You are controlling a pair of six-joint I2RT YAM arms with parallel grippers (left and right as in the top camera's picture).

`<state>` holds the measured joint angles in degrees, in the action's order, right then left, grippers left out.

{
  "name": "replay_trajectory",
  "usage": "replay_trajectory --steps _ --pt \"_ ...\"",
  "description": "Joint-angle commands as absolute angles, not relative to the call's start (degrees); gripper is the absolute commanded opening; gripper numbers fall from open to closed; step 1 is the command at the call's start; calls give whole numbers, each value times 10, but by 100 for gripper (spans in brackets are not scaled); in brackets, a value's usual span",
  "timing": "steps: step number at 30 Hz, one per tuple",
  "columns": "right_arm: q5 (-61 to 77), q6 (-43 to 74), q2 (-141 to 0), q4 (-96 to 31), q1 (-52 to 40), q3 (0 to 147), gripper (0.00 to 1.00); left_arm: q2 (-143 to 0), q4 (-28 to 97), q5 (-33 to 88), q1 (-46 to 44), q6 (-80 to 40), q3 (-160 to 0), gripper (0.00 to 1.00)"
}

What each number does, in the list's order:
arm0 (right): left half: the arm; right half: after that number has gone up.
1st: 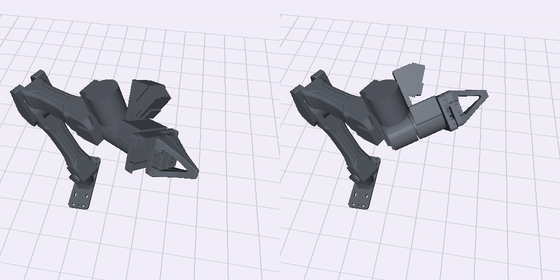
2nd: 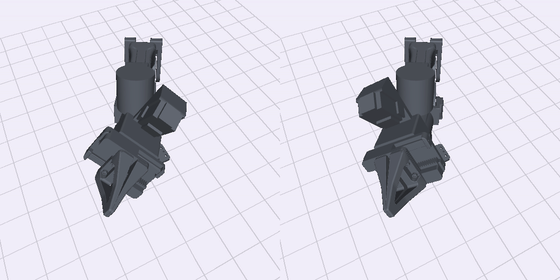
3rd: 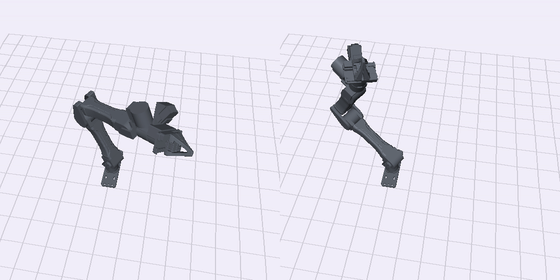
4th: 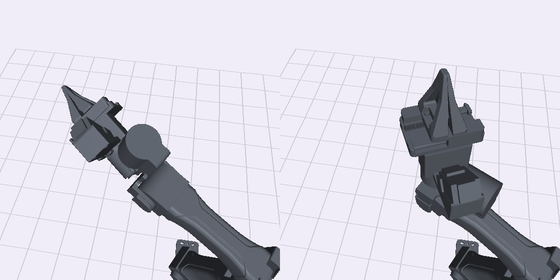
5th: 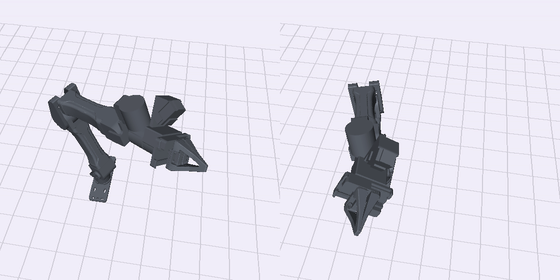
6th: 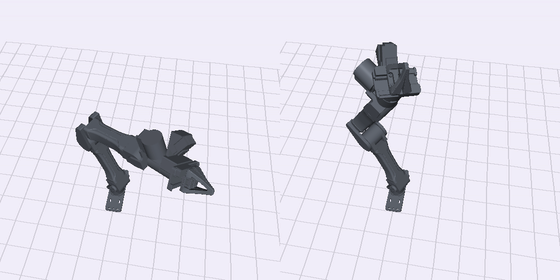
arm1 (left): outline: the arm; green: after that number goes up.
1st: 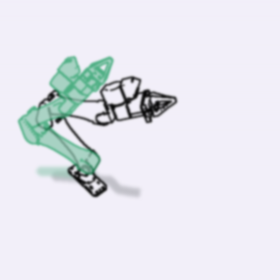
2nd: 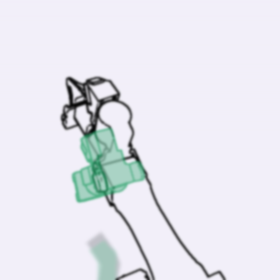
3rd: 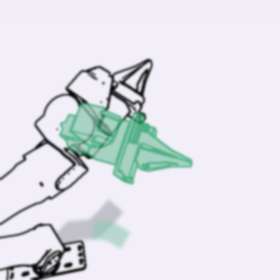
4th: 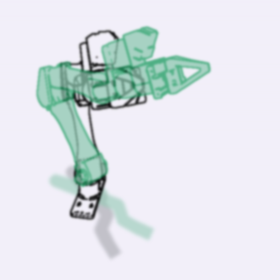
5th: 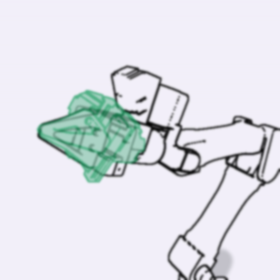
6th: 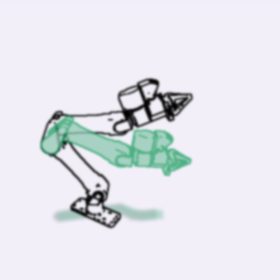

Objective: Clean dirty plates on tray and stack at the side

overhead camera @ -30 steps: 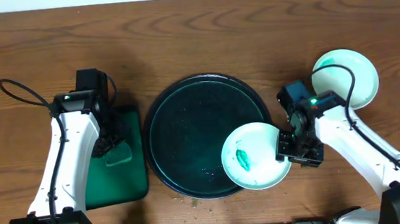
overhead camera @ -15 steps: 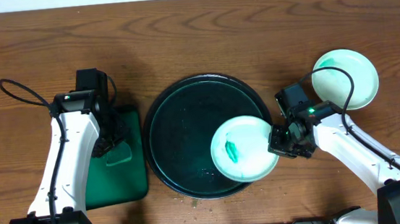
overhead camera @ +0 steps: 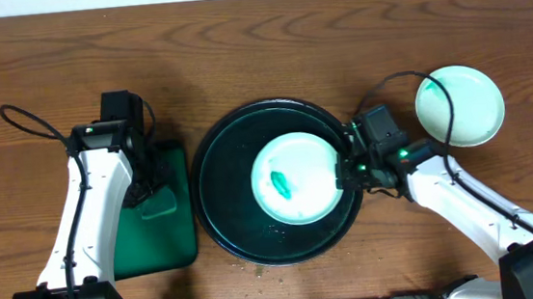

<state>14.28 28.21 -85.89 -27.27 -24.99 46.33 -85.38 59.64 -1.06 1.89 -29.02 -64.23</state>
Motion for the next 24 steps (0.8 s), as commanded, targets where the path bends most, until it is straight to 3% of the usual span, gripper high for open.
replay_trajectory --steps 1,10,24 --pt "164 272 -880 -250 -263 467 1 -857 590 50 22 -250 -640 7" --pt "218 283 -976 -155 -282 467 1 -857 577 180 -13 -227 -640 7" --pt "220 298 -1016 -130 -304 470 1 -875 487 177 -225 -294 -640 7"
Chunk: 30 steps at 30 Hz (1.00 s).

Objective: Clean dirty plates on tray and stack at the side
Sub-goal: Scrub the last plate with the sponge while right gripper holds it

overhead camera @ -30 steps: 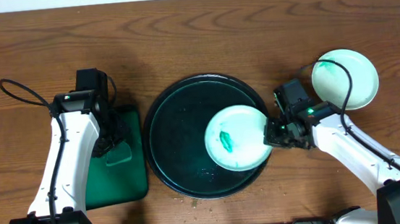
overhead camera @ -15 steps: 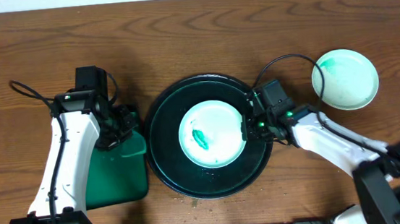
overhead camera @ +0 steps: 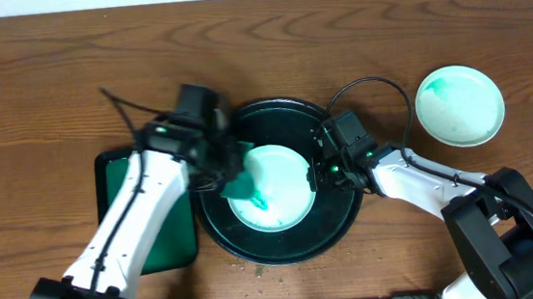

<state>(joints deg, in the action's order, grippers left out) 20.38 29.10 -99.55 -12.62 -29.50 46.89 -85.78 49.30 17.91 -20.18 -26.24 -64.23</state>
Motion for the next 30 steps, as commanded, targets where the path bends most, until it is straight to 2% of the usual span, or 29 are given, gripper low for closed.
replay_trajectory --steps 1,15,24,30 --pt "220 298 -1016 -130 -304 470 1 -887 487 163 -234 -309 -640 7" --pt "219 298 -1016 -131 -304 470 1 -1110 460 219 -240 -318 -640 7" --pt "219 300 -1016 -131 -304 470 1 -1123 346 441 -278 -272 -640 7" --pt "219 300 -1016 -131 -304 470 1 -1123 323 439 -293 -291 -640 7"
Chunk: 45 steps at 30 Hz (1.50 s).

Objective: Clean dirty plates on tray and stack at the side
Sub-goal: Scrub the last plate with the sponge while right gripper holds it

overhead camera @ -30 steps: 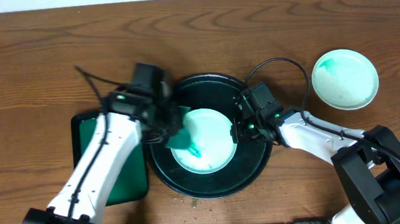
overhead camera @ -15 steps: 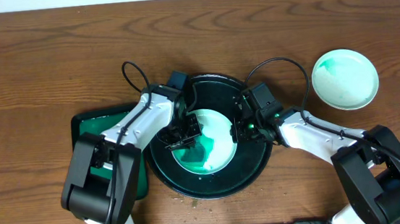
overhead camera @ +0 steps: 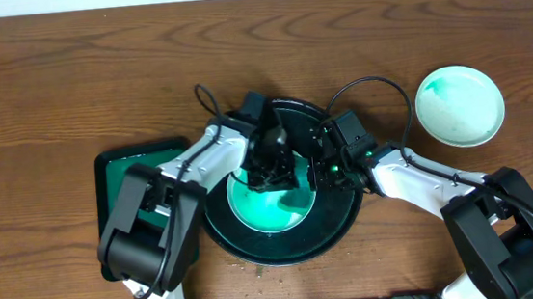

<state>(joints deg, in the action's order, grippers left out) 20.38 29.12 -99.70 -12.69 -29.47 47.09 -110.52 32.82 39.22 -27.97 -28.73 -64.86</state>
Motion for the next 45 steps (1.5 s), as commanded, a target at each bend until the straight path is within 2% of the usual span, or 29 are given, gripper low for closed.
replay_trajectory --steps 1,15,28,32,40,45 --pt "219 301 -1016 -131 -304 470 1 -1123 325 429 -289 -294 -640 7" --pt "219 302 -1016 -132 -304 470 1 -1123 483 75 -169 -305 -640 7" --pt "219 302 -1016 -132 -304 470 1 -1123 502 -142 -163 -413 -640 7" --pt "219 302 -1016 -132 -304 470 1 -1123 458 -100 -166 -368 -641 7" --pt "219 304 -1016 -132 -304 470 1 -1123 375 167 -201 -148 -641 7" --pt "219 306 -1016 -132 -304 470 1 -1123 364 216 -242 -13 -644 7"
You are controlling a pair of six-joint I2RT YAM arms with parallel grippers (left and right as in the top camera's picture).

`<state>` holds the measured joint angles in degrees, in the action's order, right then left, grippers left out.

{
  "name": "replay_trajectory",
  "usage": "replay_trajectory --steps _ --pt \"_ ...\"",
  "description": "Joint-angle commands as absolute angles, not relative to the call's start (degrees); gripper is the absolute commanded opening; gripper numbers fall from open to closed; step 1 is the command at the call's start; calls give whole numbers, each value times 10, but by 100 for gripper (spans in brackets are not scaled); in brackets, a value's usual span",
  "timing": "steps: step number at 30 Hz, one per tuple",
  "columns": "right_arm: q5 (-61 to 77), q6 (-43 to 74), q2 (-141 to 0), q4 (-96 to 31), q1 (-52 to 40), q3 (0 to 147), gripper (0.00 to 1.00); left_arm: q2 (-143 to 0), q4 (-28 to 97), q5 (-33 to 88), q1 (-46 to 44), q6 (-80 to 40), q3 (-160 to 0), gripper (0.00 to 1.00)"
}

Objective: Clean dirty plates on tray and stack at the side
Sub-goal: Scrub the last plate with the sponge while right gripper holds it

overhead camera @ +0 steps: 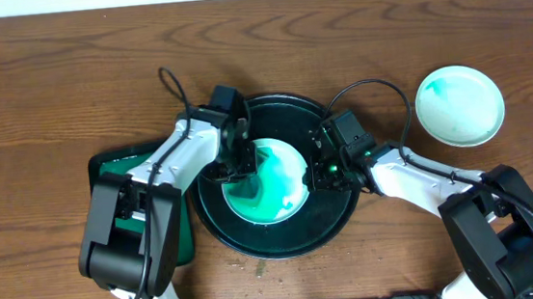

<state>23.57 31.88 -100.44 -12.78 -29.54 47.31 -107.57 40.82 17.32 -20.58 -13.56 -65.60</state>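
A white plate (275,189), smeared with green over most of its face, lies in the round black tray (336,223). My left gripper (237,164) is down on the plate's left edge, shut on a green sponge (240,179) that is mostly hidden beneath it. At the plate's right rim my right gripper (319,172) is shut on the edge. A second pale plate (459,105) with a faint green tint rests on the table at the far right.
A square green tray (119,172) sits left of the black tray, partly under my left arm. A few crumbs (257,264) lie on the wood in front of the black tray. Cables loop above both wrists.
My left gripper with the sponge has moved from the middle of the plate to its left edge. The green smear now spreads differently across the plate. The right gripper still holds the rim.
At first my left gripper was on the sponge in the green tray and the plate bore one small green blob. Then the sponge was over the plate's left side, then at its centre with green spread wide, and now at its left edge. The right gripper kept the rim.
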Motion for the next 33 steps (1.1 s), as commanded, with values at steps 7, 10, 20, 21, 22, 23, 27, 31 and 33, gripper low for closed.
replay_trajectory --steps 7,10,20,21,22,23,27,31,33 --pt "219 308 -1016 -133 -304 470 1 -1117 365 239 -272 63 -671 7" --pt "219 308 -1016 -133 -304 470 1 -1107 365 251 -274 98 -680 7" --pt "219 308 -1016 -135 -304 470 1 -1101 349 275 -273 183 -688 7" --pt "219 308 -1016 -135 -304 470 1 -1101 342 270 -271 182 -688 7" --pt "219 308 -1016 -135 -304 470 1 -1101 335 262 -268 182 -688 7" --pt "219 308 -1016 -135 -304 470 1 -1101 329 253 -265 182 -688 7" --pt "219 308 -1016 -137 -304 470 1 -1101 299 230 -239 193 -688 7" --pt "219 308 -1016 -137 -304 470 1 -1101 281 231 -203 192 -688 7" --pt "219 308 -1016 -137 -304 470 1 -1101 284 231 -186 192 -688 7"
